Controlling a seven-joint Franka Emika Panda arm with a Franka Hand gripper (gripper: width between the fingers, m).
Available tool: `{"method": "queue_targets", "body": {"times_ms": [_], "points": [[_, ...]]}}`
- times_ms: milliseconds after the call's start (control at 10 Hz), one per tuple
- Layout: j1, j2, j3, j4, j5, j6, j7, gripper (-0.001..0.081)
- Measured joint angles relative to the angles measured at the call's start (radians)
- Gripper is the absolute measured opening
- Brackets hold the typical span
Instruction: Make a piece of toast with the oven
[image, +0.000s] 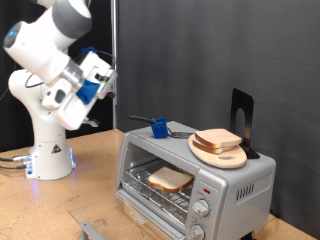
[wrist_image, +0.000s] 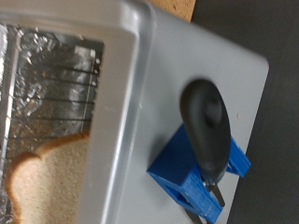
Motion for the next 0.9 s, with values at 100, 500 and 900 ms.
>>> {"method": "queue_targets", "body": {"times_ms": [100,500,900], "points": [[-0.016,0.011,-0.036,-0.001,-0.002,-0.013,-0.034,0.0682],[-0.051,0.042,-0.117,0.004,0.047,0.014,-0.056,0.0682],[-0.049,0.05,-0.097,-0.014,0.082,0.108,-0.079,0.0682]]}}
